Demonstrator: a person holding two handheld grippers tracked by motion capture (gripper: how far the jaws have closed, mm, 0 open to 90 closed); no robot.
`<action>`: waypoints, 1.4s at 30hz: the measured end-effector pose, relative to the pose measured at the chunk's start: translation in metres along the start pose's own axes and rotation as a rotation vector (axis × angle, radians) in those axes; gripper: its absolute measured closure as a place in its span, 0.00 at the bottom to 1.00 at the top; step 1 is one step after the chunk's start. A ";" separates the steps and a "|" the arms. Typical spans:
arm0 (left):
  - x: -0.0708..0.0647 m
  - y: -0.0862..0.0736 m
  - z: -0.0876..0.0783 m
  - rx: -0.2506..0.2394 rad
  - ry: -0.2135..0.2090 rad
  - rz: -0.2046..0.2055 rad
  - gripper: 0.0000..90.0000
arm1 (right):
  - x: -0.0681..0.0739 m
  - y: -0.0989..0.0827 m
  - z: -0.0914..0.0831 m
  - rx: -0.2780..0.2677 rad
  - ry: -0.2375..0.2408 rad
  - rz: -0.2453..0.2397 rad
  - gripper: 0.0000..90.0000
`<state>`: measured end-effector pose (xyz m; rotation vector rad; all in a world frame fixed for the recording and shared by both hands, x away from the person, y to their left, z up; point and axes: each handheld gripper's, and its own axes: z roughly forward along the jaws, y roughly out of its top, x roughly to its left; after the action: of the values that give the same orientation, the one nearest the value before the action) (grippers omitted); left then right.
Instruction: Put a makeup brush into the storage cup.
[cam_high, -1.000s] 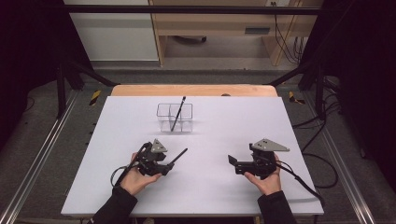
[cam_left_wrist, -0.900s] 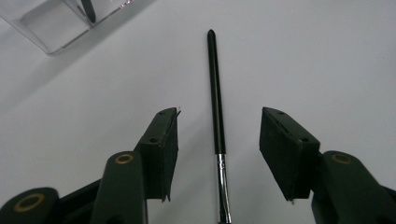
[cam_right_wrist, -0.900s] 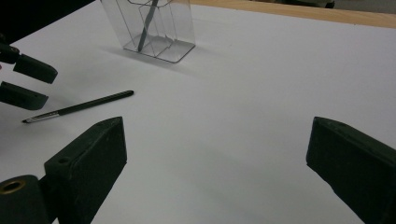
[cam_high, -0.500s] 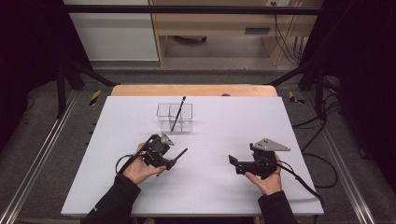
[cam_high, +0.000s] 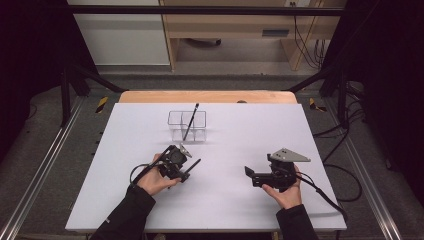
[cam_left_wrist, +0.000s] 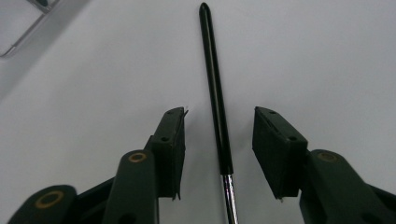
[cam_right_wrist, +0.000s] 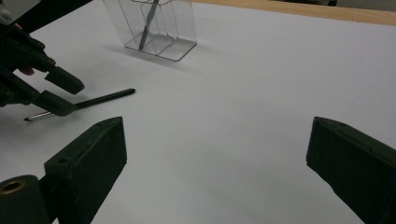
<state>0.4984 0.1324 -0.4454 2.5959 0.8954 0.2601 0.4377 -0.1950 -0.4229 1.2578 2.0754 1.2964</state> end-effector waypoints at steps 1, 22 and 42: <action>0.000 0.000 0.001 0.009 0.002 0.005 0.62 | 0.000 0.000 0.000 0.000 -0.001 0.000 0.06; -0.002 0.000 0.004 0.045 -0.033 -0.019 0.90 | 0.001 -0.001 0.001 0.003 0.001 0.004 0.06; -0.004 0.001 0.004 0.047 -0.017 0.057 0.93 | 0.001 0.000 0.002 0.006 0.003 -0.002 0.06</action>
<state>0.4963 0.1281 -0.4488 2.6658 0.8316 0.2349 0.4382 -0.1937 -0.4239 1.2561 2.0834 1.2930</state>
